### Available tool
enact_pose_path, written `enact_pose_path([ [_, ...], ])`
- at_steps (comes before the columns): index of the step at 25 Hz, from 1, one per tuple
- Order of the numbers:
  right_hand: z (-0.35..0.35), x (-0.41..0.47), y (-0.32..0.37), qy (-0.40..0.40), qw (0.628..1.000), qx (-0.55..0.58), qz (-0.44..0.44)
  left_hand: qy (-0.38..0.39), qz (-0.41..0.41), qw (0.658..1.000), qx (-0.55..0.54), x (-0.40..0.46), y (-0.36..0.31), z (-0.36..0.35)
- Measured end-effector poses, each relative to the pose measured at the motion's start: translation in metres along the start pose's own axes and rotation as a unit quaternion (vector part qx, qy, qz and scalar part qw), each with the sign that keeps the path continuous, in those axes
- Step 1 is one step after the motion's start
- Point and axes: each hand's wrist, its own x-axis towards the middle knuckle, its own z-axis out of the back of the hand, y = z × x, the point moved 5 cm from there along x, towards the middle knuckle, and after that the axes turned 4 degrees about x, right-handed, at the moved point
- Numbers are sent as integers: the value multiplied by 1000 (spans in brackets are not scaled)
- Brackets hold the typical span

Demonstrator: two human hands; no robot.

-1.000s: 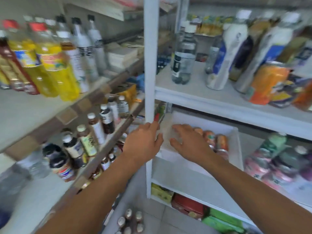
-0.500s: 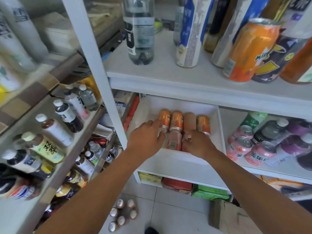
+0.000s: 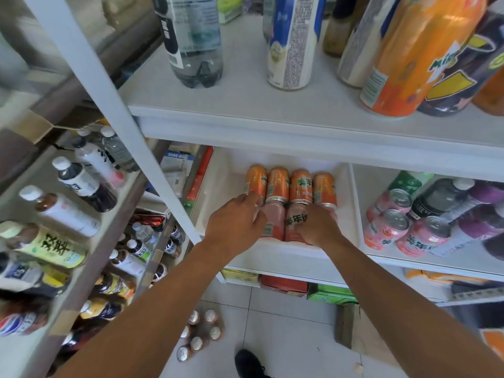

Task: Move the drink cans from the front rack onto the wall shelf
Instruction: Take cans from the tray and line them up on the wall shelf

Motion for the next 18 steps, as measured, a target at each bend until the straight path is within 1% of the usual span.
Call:
enact_pose_path([
  [1,1,2,3,-1,1000,-10,8,2,1,1000,-6,1,0,-1],
  [3,-7,9,5,28,1000,-4,9,4,2,1000,-11,3,1,-3],
  [6,-26,14,9,95,995,22,-28,12,9,1000,-10,7,7,-4],
  [8,-35,18,15,129,988,58,-55,21,18,1000,-8,10,11,-6],
  [11,-40,21,26,145,982,87,-83,29,32,999,-11,10,17,-7],
  [14,-44,21,27,135,980,108,-98,35,47,998,-20,7,24,-8],
  [18,-43,19,22,133,965,198,-110,28,62,997,-34,1,29,-3],
])
